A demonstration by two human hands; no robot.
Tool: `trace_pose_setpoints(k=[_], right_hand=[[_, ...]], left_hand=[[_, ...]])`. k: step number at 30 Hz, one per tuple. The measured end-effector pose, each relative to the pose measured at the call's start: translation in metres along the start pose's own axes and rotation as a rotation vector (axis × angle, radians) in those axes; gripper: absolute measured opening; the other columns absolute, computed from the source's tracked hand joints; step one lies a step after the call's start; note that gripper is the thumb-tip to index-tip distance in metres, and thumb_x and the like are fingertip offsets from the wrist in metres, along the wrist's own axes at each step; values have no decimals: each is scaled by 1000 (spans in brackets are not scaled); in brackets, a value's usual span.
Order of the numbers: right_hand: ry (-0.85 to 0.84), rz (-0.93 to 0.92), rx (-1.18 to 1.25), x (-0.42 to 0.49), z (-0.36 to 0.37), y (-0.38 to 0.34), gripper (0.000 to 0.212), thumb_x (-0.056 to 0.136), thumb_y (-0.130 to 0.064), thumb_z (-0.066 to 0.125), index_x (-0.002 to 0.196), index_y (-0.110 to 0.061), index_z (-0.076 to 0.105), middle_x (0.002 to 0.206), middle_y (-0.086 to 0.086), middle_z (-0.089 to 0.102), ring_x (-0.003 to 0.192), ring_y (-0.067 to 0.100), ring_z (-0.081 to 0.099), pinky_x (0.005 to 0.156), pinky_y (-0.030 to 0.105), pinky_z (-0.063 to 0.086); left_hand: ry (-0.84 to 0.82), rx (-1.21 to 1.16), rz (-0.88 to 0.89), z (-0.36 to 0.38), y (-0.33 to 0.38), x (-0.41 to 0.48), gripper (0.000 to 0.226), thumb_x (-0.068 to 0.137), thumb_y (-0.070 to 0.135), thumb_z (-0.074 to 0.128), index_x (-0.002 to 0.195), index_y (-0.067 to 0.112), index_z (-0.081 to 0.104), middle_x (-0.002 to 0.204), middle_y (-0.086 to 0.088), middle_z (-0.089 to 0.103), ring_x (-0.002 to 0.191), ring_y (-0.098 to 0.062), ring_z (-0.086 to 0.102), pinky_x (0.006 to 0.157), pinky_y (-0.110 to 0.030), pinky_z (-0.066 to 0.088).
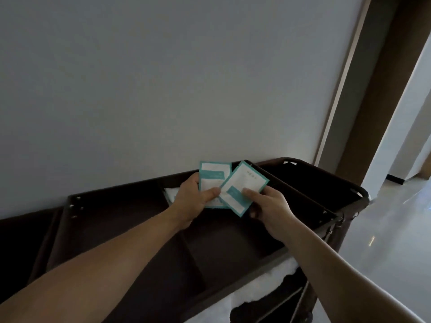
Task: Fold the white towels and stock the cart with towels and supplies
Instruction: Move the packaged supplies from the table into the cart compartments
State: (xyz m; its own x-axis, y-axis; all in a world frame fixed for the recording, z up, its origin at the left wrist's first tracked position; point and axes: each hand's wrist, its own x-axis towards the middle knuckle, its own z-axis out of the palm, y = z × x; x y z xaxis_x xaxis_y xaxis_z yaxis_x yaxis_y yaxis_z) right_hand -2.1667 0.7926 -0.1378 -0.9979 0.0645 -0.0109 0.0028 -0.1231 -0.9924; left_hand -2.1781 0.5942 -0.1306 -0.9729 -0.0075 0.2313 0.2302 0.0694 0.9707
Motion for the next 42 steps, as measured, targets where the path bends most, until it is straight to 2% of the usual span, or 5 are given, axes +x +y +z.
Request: trace_pose_setpoints(k=[13, 16, 24, 35, 42], right_hand=[[-135, -14, -550, 140, 24, 28, 19, 89, -21, 74, 97, -3, 72, 84, 7, 74, 71, 18, 70, 61, 33, 57], [-220, 13, -642, 163, 53, 40, 18, 88, -20, 75, 102, -10, 69, 82, 1, 72, 61, 8, 66, 45, 19, 45], [-346, 65, -740, 223, 107, 78, 23, 86, -12, 76, 103, 2, 69, 96, 14, 73, 85, 27, 71, 78, 39, 59], [-457, 26, -1178, 270, 145, 107, 41, 84, -37, 74, 105, -3, 65, 88, 8, 61, 70, 20, 56, 67, 29, 44], [-496, -133, -1352, 257, 147, 90, 60, 86, -41, 64, 132, -7, 46, 133, 16, 47, 119, 35, 54, 90, 38, 46]], left_hand=[[462, 198, -114, -74, -6, 33, 25, 87, -2, 62, 89, 23, 61, 92, 1, 68, 87, -19, 66, 78, -32, 54], [467, 204, -191, -95, -19, 44, 22, 88, -2, 60, 93, 19, 65, 99, -5, 71, 92, -25, 69, 85, -40, 56], [425, 175, -295, -114, -40, 52, 31, 90, -2, 58, 121, 3, 60, 114, -11, 70, 97, -24, 70, 84, -37, 57], [561, 69, -322, -116, -32, 46, 18, 95, 0, 55, 99, 13, 67, 97, -3, 74, 82, -17, 72, 83, -45, 55], [579, 262, -326, -106, -29, 49, 16, 94, 4, 58, 97, 17, 67, 102, -7, 73, 89, -22, 70, 88, -49, 54]])
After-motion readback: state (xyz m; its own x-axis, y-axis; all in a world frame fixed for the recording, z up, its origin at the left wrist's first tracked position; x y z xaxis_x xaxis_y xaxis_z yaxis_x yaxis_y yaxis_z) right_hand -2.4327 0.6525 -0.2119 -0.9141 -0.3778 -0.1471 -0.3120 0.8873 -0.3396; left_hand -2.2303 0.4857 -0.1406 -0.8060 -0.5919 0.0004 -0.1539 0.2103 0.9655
